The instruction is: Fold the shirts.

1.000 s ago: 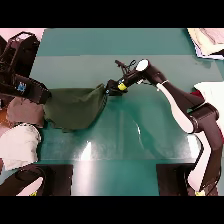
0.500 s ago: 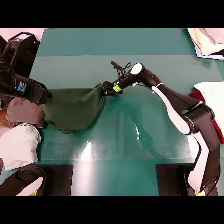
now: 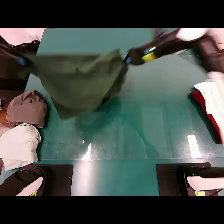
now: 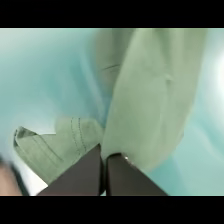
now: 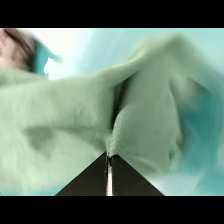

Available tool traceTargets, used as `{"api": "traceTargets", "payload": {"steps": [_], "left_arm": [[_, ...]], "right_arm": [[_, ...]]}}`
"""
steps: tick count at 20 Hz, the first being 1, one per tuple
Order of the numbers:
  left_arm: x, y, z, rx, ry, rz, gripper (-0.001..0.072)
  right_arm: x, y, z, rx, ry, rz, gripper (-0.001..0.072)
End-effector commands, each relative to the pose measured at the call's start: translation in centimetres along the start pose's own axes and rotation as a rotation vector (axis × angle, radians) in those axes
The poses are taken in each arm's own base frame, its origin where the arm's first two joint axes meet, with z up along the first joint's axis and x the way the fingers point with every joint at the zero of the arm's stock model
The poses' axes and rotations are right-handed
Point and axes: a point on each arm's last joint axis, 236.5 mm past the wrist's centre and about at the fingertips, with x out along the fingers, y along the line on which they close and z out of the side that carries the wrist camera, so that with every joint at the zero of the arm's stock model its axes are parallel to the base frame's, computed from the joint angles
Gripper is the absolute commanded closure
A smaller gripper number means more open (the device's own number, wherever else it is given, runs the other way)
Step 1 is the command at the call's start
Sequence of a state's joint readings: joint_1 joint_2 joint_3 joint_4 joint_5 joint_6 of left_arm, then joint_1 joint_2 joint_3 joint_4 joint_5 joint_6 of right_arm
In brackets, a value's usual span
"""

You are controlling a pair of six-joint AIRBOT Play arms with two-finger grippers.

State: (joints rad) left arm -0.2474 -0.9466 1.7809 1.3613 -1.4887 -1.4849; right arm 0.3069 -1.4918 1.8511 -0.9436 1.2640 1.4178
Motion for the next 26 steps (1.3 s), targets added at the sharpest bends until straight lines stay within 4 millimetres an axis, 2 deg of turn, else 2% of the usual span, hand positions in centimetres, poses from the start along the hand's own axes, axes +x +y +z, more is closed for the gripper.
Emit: {"api": "traceTargets", "payload": {"steps": [1, 3, 5, 7, 8, 10, 11, 13, 17, 19, 21, 23, 25, 26], "left_arm": [[-8.1, -2.9, 5.8, 0.046, -0.259, -0.053, 0.0685], [-11.5, -5.3, 7.4, 0.074, -0.358, -0.124, 0.0685], [-13.3, -7.7, 7.6, 0.090, -0.402, -0.213, 0.0685], [-13.7, -9.5, 7.3, 0.096, -0.393, -0.293, 0.0685], [-13.3, -9.8, 7.1, 0.092, -0.380, -0.314, 0.0685], [-10.8, -9.3, 6.0, 0.068, -0.307, -0.313, 0.0685], [-9.0, -8.7, 5.0, 0.052, -0.248, -0.304, 0.0685], [-4.1, -7.1, 1.6, 0.008, -0.075, -0.277, 0.0685], [6.5, -2.1, -8.2, -0.084, 0.274, -0.142, 0.0685], [11.5, -0.1, -12.8, -0.129, 0.356, -0.087, 0.0685], [15.9, 1.0, -16.2, -0.175, 0.382, -0.065, 0.0685], [19.3, 1.9, -17.8, -0.205, 0.377, -0.044, 0.0685], [21.5, 2.7, -17.5, -0.219, 0.353, -0.027, 0.0684], [22.4, 3.2, -16.9, -0.227, 0.319, -0.015, 0.0684]], "right_arm": [[-13.5, 5.2, 2.1, -0.143, -0.232, -0.069, 0.0695], [-19.7, 7.3, 1.9, -0.208, -0.351, -0.141, 0.0696], [-24.3, 8.4, 1.3, -0.230, -0.438, -0.209, 0.0696], [-26.9, 8.9, 0.5, -0.214, -0.484, -0.243, 0.0696], [-27.6, 8.7, 0.3, -0.198, -0.495, -0.256, 0.0697], [-27.5, 7.3, 0.0, -0.154, -0.474, -0.282, 0.0697], [-26.4, 6.0, -0.3, -0.101, -0.426, -0.284, 0.0697], [-22.7, 2.9, -2.1, -0.009, -0.247, -0.274, 0.0697], [-13.4, -3.1, -5.7, 0.118, 0.121, -0.216, 0.0695], [-8.5, -6.2, -6.2, 0.146, 0.217, -0.191, 0.0691], [-4.2, -10.0, -6.0, 0.204, 0.236, -0.191, 0.0690], [-0.8, -13.7, -5.4, 0.255, 0.206, -0.204, 0.0690], [1.3, -16.3, -4.8, 0.285, 0.167, -0.221, 0.0690], [1.7, -17.4, -4.6, 0.298, 0.151, -0.230, 0.0680]]}}
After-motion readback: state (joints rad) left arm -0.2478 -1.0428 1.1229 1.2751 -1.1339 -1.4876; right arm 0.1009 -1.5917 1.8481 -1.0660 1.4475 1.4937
